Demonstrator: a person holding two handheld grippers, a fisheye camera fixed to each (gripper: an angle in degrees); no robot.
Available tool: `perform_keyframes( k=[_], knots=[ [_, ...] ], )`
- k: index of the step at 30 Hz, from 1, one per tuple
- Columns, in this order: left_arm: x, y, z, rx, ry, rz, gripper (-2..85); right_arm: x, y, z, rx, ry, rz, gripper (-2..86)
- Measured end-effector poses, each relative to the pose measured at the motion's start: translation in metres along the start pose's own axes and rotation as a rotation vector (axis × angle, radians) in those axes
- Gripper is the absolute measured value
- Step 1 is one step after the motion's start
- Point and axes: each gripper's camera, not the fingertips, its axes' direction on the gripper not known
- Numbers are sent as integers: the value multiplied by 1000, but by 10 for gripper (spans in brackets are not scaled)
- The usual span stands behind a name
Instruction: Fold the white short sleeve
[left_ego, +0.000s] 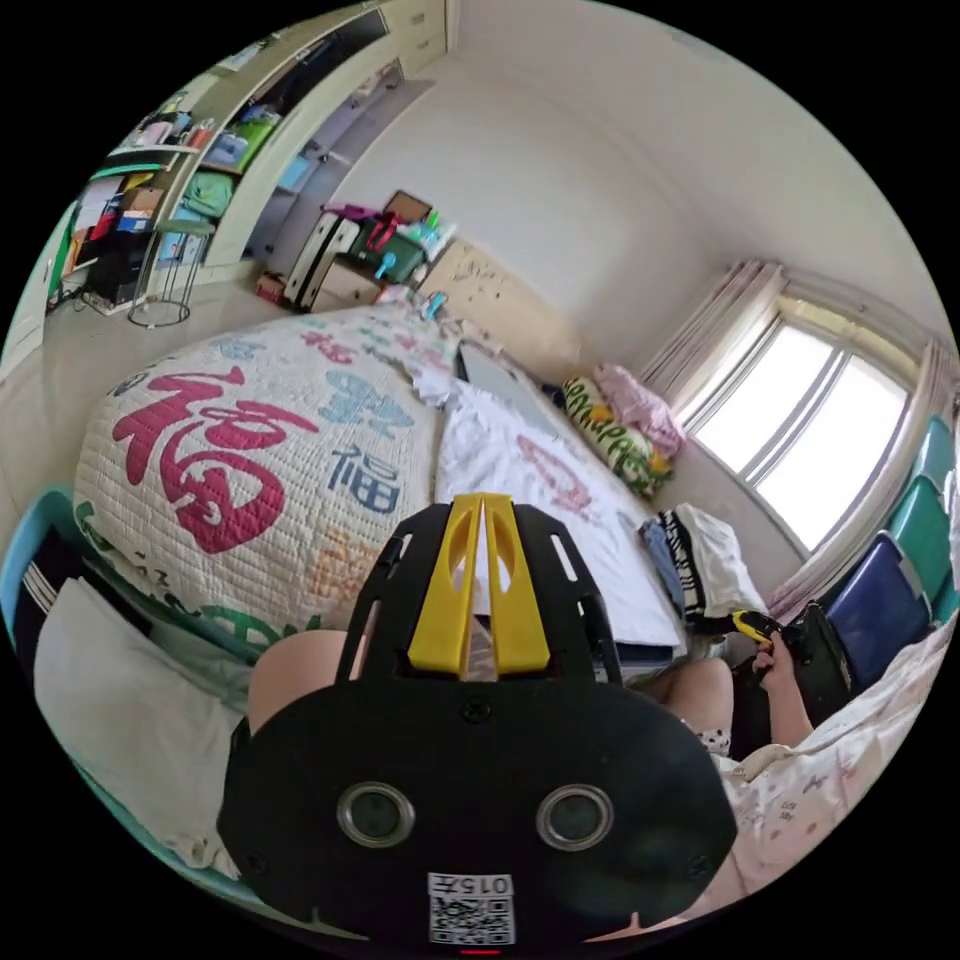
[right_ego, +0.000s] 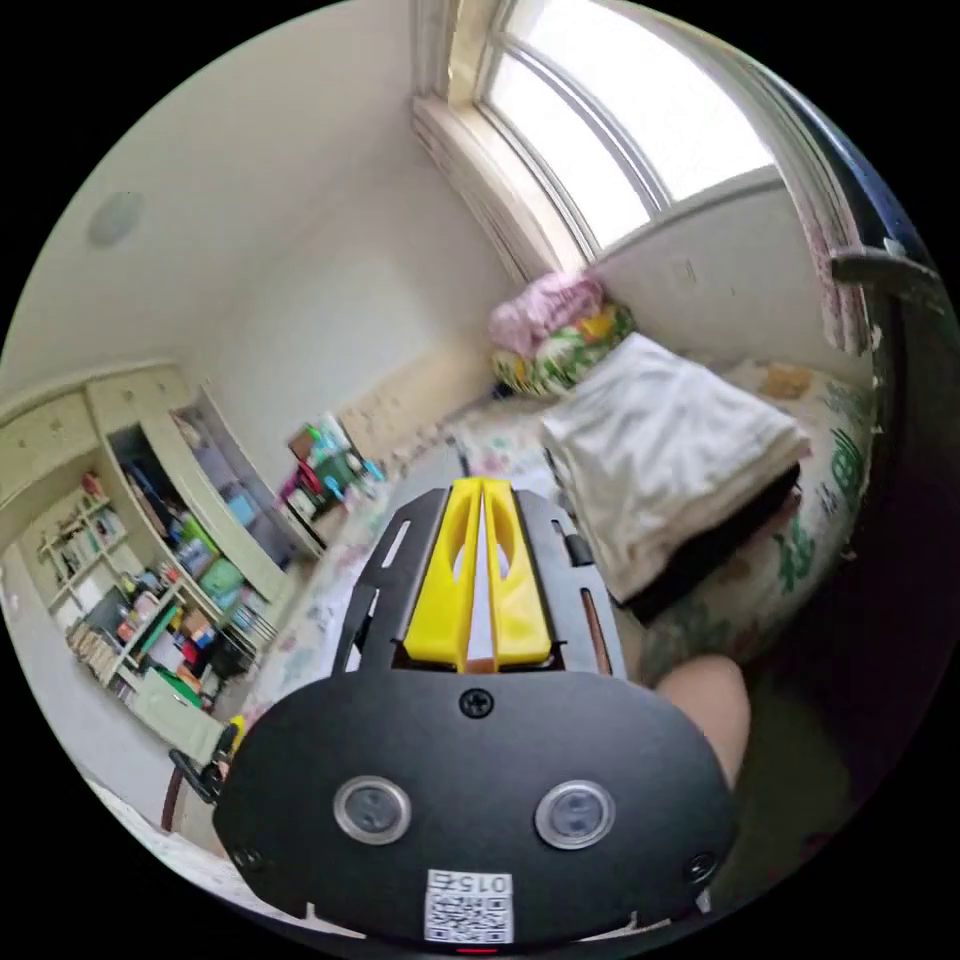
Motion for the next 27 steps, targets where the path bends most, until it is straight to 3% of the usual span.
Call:
perform_keyframes(
  k=[6,9,17,27],
  knots=[
    [7,11,9,-72,15,105,-9,-239,-23,-221,498,-378,-147,-5],
    [0,16,8,-65,22,95,-9,-305,-10,-307,633,-552,-148,-6],
    [-5,24,15,-47,58,102,-9,-355,-17,-404,670,-697,-43,-6],
    [0,18,48,-78,104,127,-9,-386,-17,-451,703,-661,-146,-6]
  ],
)
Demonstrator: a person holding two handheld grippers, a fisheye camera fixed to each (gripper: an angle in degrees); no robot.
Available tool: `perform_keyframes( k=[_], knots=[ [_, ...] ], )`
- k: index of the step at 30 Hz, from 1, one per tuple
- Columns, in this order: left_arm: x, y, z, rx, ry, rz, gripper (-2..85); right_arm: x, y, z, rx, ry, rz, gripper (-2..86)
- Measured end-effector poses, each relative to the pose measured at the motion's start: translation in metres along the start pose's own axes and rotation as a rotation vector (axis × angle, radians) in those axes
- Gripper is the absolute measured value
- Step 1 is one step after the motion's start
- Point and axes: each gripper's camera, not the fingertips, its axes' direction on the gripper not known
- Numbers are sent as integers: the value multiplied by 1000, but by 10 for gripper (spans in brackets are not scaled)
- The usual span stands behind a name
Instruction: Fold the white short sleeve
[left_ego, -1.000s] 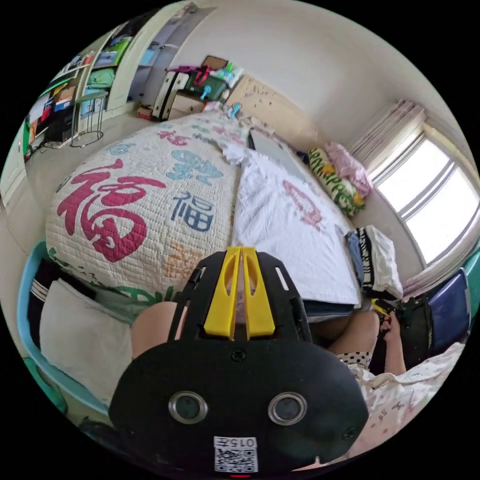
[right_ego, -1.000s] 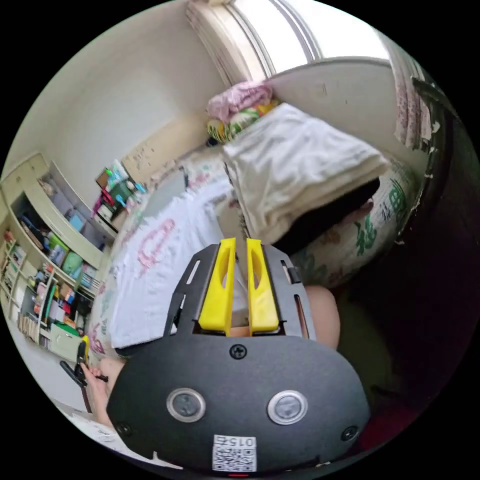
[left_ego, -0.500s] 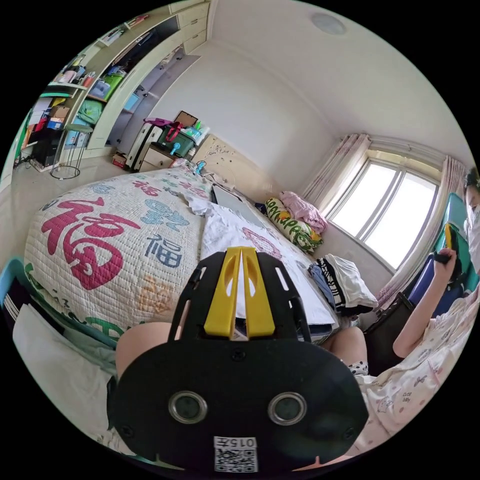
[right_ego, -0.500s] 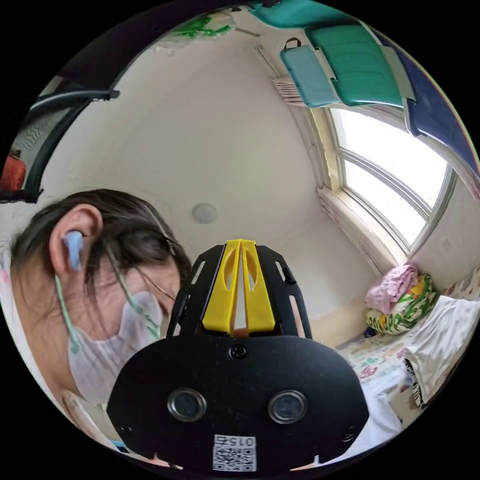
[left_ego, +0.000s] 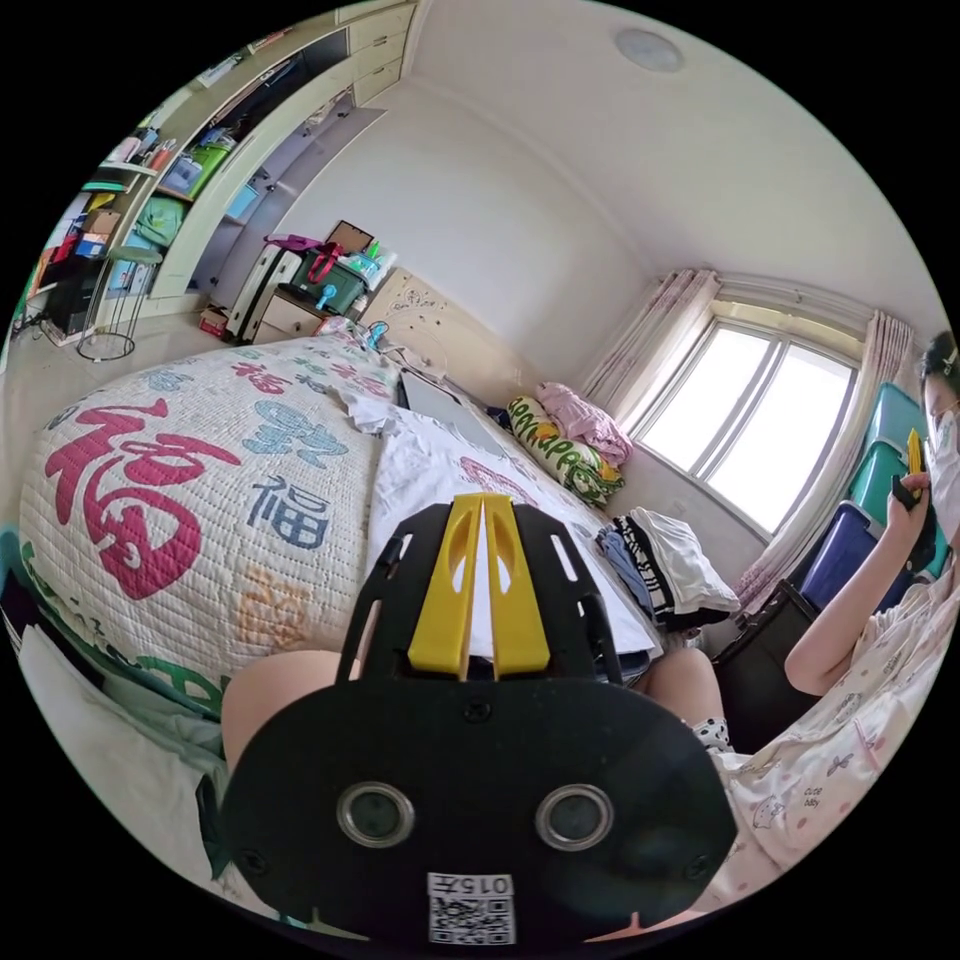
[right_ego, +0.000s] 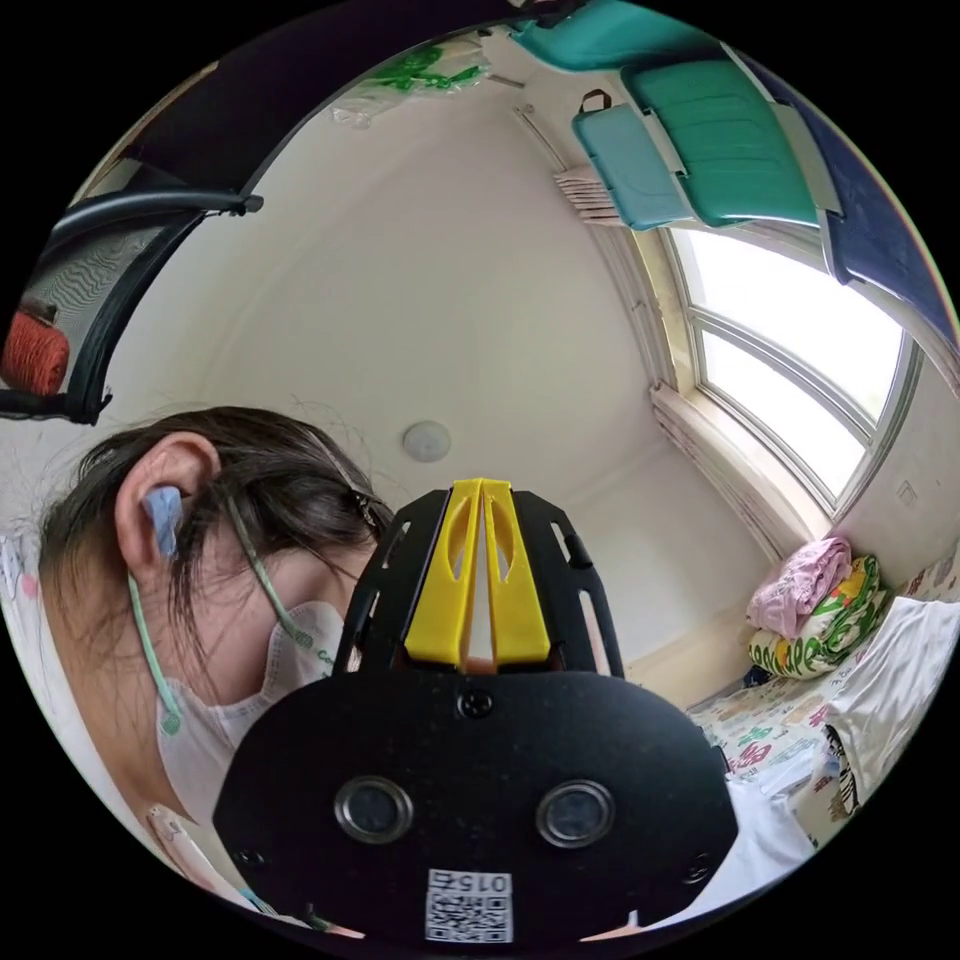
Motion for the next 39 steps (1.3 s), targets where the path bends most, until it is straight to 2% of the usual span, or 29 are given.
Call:
perform_keyframes(
  k=[4,10,13,16,18,19,21,22,24,25,27,28,30,32,35,37,39],
  knots=[
    [1,-4,9,16,11,1,-9,20,1,-6,11,-26,10,-6],
    [2,-19,33,38,31,-14,-9,76,11,-10,34,-15,-102,-7],
    [5,-31,54,31,42,-15,-9,138,29,-7,10,104,-180,-7],
    [11,-45,82,21,49,-20,-9,252,71,15,-141,266,-207,-7],
    [20,-54,101,-4,23,-7,-8,391,125,46,-360,365,-162,-5],
    [28,-62,114,-33,-12,9,-8,431,141,54,-421,389,-138,-4],
    [41,-74,137,-96,-69,35,-7,606,217,80,-666,511,-15,19],
    [47,-84,153,-148,-96,43,-6,650,238,84,-722,541,15,31],
    [56,-101,180,-223,-105,59,-3,821,321,90,-917,635,166,58],
    [61,-113,200,-265,-99,66,1,863,341,89,-960,645,214,61],
    [72,-135,232,-298,-82,60,6,1022,418,82,-1093,675,423,67],
    [84,-153,256,-301,-68,78,9,1058,435,79,-1115,683,474,69],
    [110,-183,301,-300,-64,133,18,1186,492,67,-1155,738,630,77],
    [140,-214,359,-311,-47,204,30,1265,521,60,-1154,780,697,91],
    [195,-264,482,-375,41,322,54,1383,559,41,-1120,853,829,117],
    [233,-301,598,-464,136,339,63,1444,571,30,-1085,913,856,118],
    [264,-325,691,-540,204,349,69,1496,568,12,-1002,1007,763,86]
  ],
)
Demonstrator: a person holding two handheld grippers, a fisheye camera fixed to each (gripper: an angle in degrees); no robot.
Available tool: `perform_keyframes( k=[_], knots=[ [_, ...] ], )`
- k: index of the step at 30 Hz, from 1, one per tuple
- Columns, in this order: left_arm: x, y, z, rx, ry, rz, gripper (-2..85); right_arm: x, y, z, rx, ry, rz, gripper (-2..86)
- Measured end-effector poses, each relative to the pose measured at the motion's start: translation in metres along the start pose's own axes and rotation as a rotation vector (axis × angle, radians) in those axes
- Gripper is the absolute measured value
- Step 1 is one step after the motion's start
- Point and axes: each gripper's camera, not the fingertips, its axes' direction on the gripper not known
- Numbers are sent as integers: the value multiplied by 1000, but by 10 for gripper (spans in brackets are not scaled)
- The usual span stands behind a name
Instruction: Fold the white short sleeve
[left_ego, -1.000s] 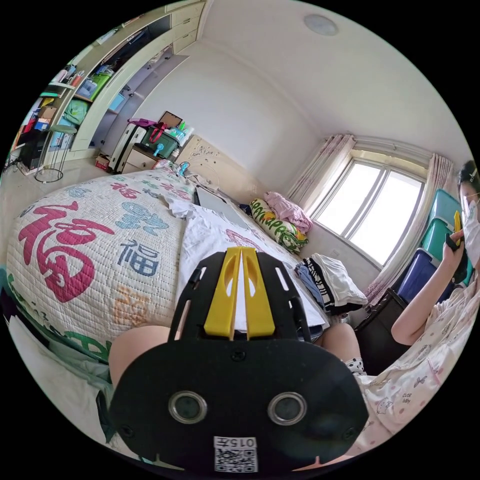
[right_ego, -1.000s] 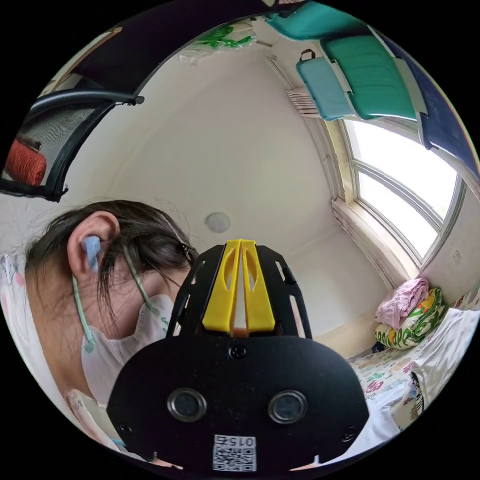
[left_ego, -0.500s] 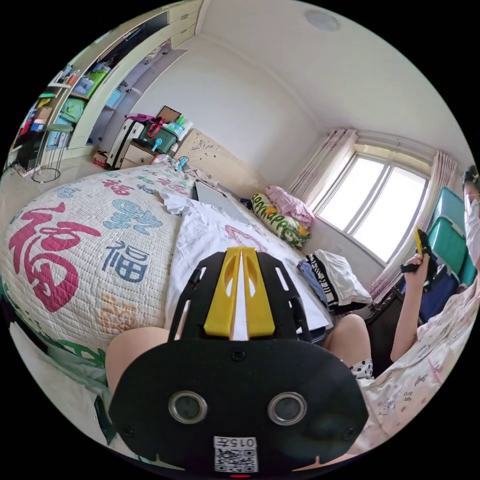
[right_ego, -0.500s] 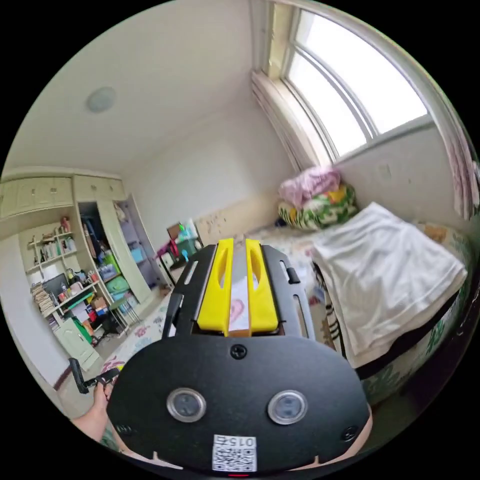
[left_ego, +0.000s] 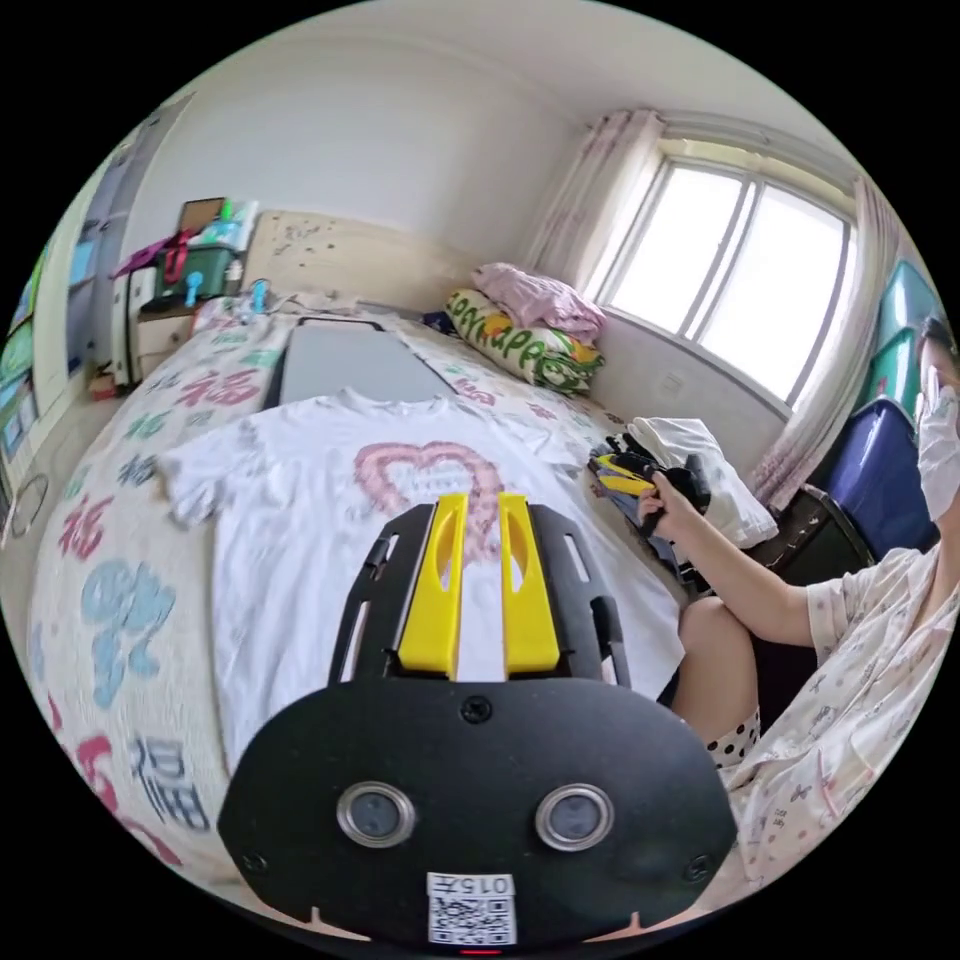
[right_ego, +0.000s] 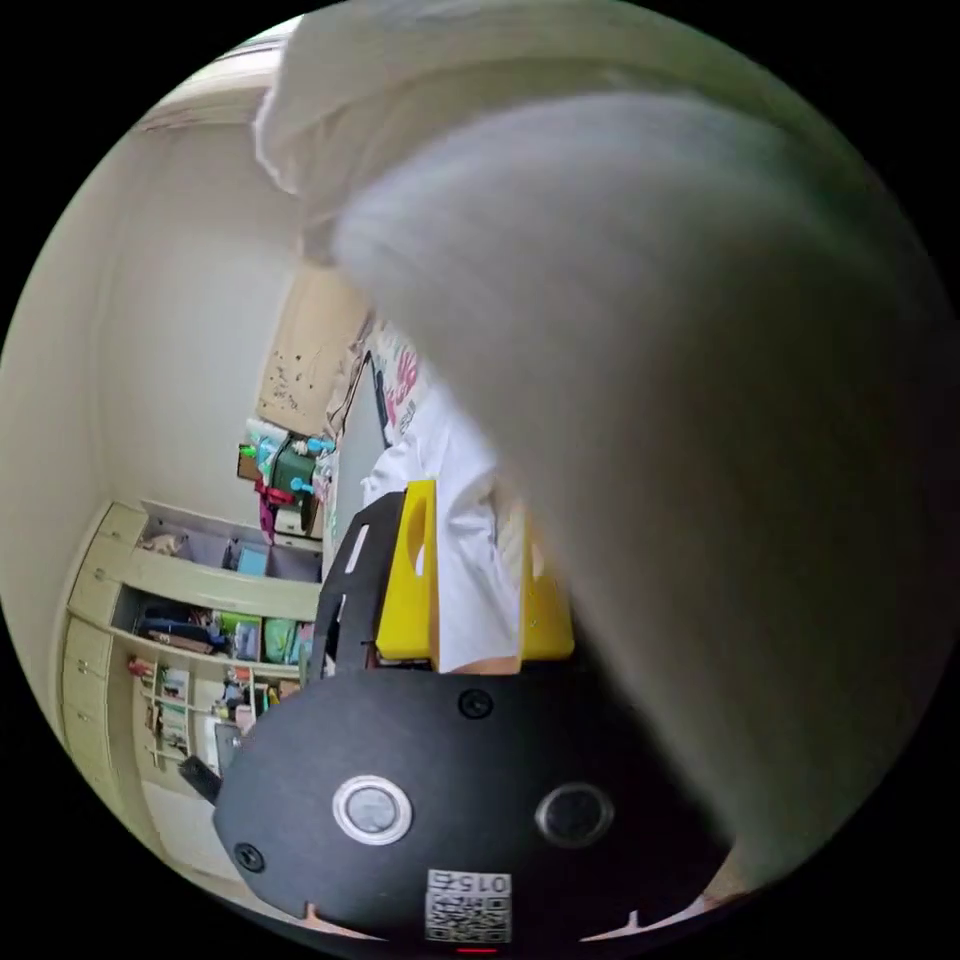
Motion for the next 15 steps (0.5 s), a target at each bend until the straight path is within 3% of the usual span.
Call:
perform_keyframes(
  k=[3,7,12,15],
  knots=[
    [10,-115,124,-127,96,52,81,47,-37,10,83,163,-23,17],
    [24,-235,306,-323,143,28,84,94,-68,3,95,188,-55,-1],
    [24,-306,464,-445,147,-88,94,153,-105,-30,95,116,-82,58],
    [31,-328,519,-462,35,-104,110,180,-122,-46,91,119,-102,76]
  ],
)
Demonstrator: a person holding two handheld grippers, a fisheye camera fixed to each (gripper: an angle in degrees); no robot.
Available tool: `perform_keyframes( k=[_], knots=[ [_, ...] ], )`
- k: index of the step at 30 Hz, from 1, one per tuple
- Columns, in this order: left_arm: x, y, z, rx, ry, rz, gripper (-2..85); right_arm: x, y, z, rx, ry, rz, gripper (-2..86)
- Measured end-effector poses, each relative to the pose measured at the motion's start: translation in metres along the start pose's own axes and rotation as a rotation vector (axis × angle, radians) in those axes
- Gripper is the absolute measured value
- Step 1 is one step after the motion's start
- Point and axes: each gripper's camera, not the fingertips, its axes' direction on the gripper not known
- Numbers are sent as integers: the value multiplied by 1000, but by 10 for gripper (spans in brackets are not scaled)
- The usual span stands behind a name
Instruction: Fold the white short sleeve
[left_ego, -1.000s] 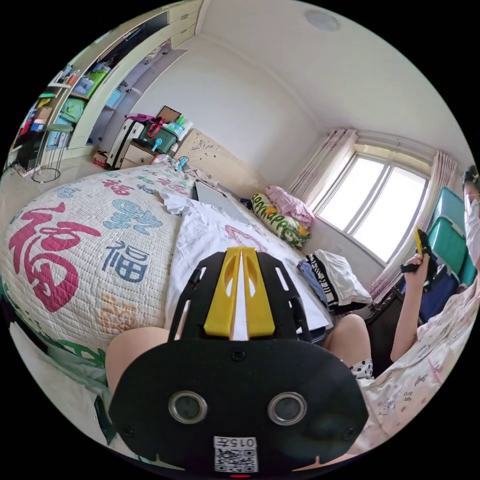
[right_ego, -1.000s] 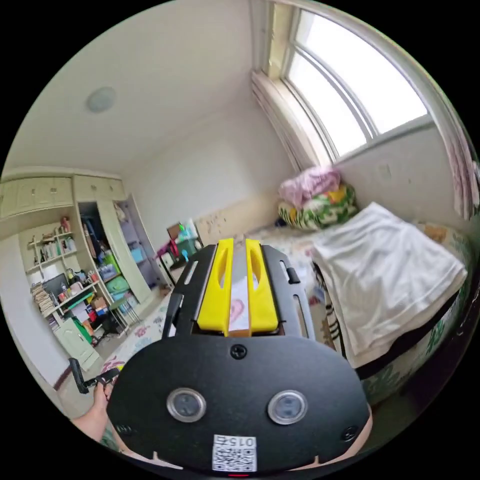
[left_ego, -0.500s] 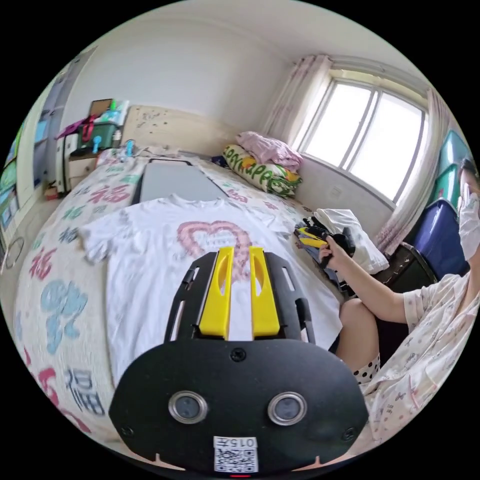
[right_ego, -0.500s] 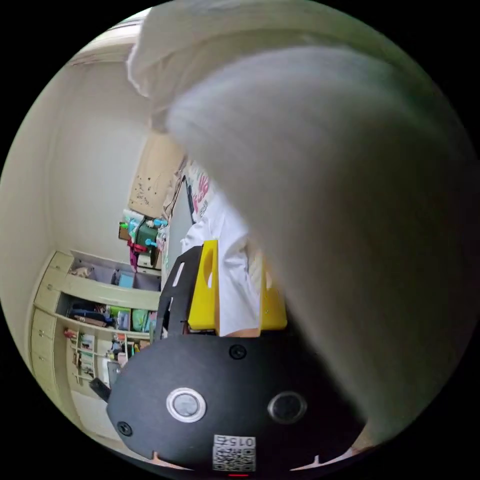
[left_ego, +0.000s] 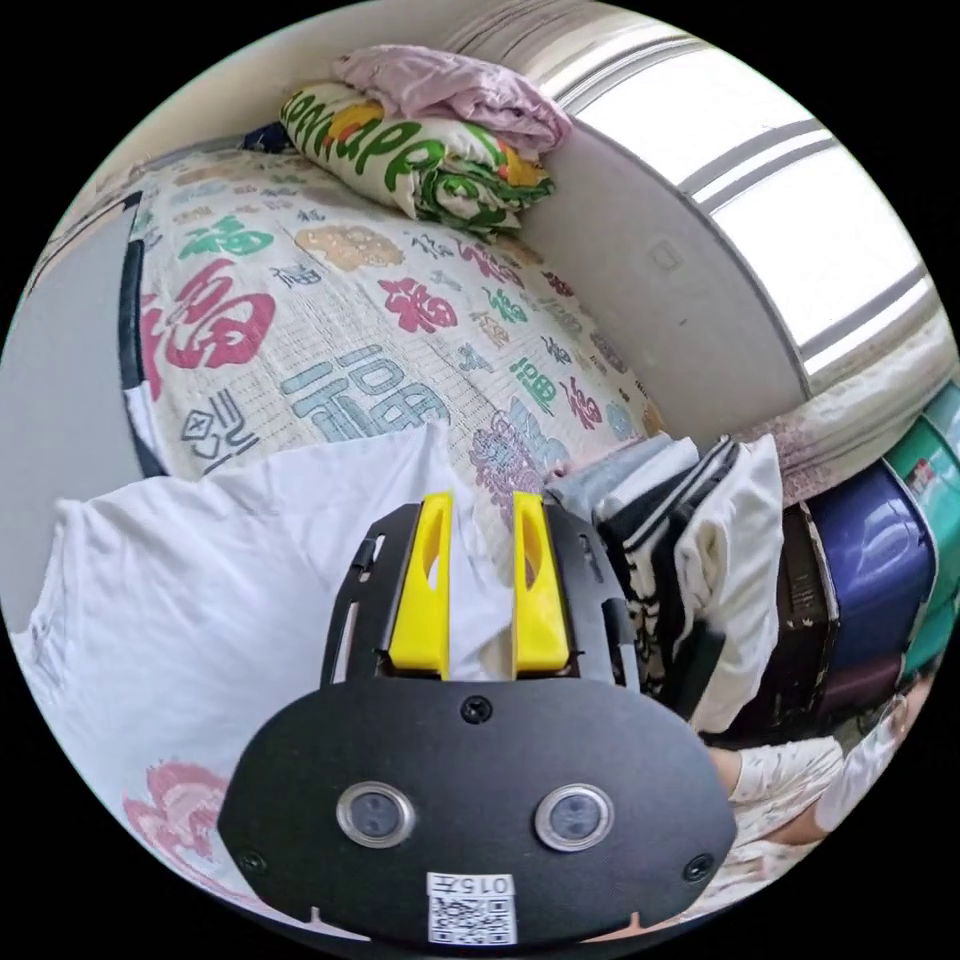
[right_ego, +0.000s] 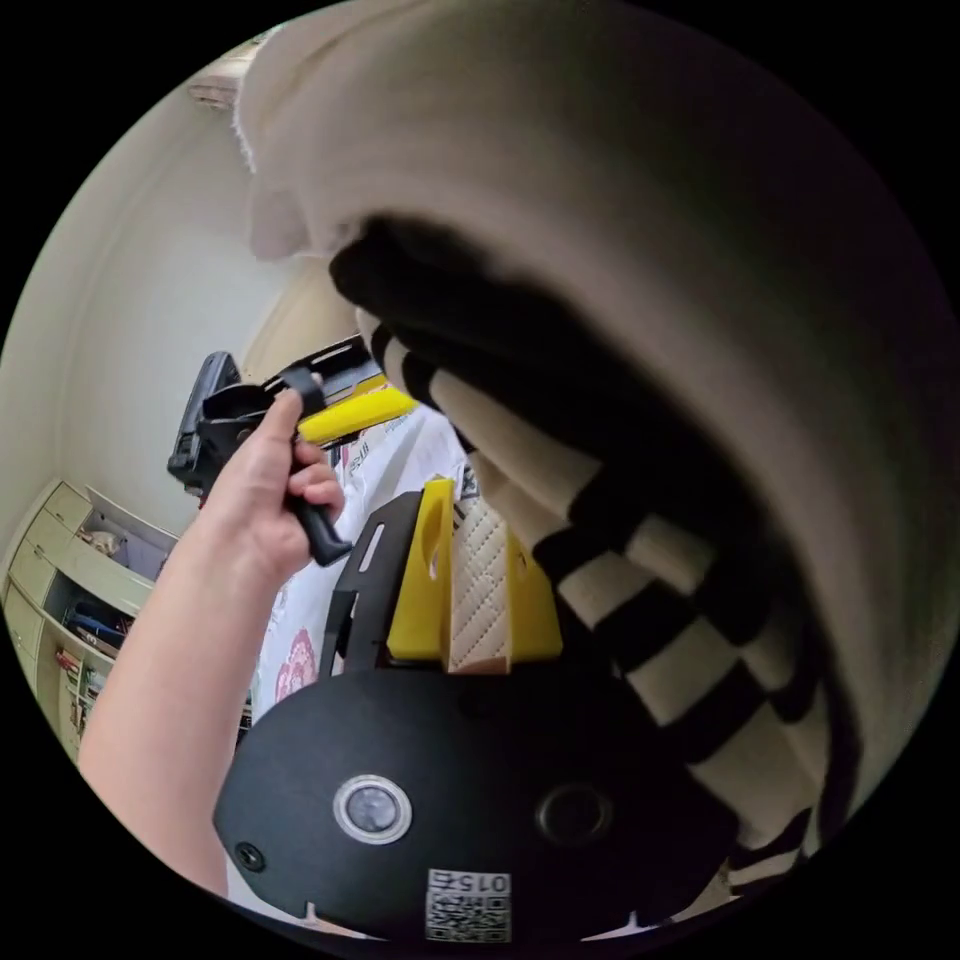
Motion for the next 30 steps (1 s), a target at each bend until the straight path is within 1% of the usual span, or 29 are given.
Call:
perform_keyframes(
  k=[1,3,5,7,8,10,12,14,17,20,22,24,25,27,29,30],
  knots=[
    [3,-15,14,-25,-63,-15,129,6,-3,-4,-1,-3,-4,78],
    [7,-32,28,-44,-119,-17,137,28,-10,-19,-10,0,-18,82],
    [12,-39,34,-29,-186,-22,122,44,-13,-33,-13,-7,-30,87],
    [15,-41,39,-23,-278,-12,82,58,-15,-50,-16,-30,-45,95],
    [15,-41,39,-20,-280,-10,72,65,-16,-62,-26,-81,-67,104],
    [4,-37,33,-4,-193,-19,32,66,-20,-79,-57,-146,-116,102],
    [-7,-29,18,42,-108,-36,14,69,-24,-92,-130,-125,-178,51],
    [-21,-15,-7,116,-28,-61,6,83,-21,-106,-159,-93,-189,12],
    [-50,25,-77,252,30,-79,0,93,-9,-151,-133,-89,-268,-2],
    [-73,62,-124,306,21,-80,-1,87,12,-204,-104,-97,-389,-5],
    [-96,106,-162,340,19,-80,-2,78,33,-238,-88,-99,-493,-5],
    [-115,146,-181,355,10,-96,-2,71,63,-278,-102,-108,-598,-6],
    [-129,173,-187,357,2,-112,-2,70,67,-288,-114,-126,-612,-6],
    [-151,213,-191,345,-19,-140,-1,59,81,-321,-203,-192,-662,-5],
    [-178,259,-186,328,-43,-184,-1,47,96,-343,-259,-214,-723,-4],
    [-184,269,-184,321,-44,-195,-1,39,109,-357,-287,-187,-776,-3]
  ],
)
